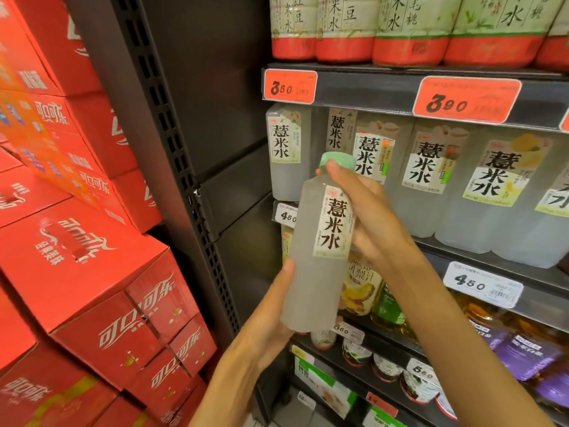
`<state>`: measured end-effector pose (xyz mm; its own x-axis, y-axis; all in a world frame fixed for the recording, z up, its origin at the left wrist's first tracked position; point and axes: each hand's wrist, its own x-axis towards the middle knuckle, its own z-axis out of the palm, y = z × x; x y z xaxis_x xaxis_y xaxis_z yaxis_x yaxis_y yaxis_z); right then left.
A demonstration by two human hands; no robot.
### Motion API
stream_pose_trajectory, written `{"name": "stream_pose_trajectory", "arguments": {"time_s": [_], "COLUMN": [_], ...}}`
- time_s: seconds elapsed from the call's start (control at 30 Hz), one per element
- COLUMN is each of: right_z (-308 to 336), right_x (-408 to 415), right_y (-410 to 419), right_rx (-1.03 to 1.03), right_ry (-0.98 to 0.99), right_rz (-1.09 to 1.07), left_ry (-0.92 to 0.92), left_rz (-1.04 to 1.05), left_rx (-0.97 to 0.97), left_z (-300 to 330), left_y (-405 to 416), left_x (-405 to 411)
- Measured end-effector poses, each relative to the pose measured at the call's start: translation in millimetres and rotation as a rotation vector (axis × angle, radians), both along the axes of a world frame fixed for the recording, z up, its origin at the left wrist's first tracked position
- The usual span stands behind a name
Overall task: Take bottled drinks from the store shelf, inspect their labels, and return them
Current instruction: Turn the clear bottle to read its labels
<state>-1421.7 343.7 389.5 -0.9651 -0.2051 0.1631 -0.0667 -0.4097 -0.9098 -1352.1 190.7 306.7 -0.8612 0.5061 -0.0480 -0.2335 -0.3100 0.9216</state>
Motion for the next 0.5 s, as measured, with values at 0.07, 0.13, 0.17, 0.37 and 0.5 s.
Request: {"name": "stream_pose_trajectory", "arguments": {"time_s": [0.07, 0.13, 0.17, 0.37, 0.5], "right_z": [3, 6, 9, 15, 7], "right_x": [1, 1, 1, -10, -13], "right_y": [2, 4, 4, -7, -15], "right_rx": [0.080, 0.095, 0.048, -0.359, -0.330], "right_ry": [-0.006, -0.010, -0.030, -0.283, -0.378], "right_rz": [-0.005, 0.010, 0.029, 0.222, 0.214], "left_ry": [-0.032, -0.087, -0.111, -0.216, -0.102], "left_rz": [-0.033, -0.080, -0.127, -0.353, -0.374], "left_rx": [0.075, 0.180, 0.235, 0.438, 0.366], "left_z": [3, 5, 7, 23, 26], "left_y": [4, 7, 7, 10, 6], "left_x": [3, 6, 8, 9, 12]}}
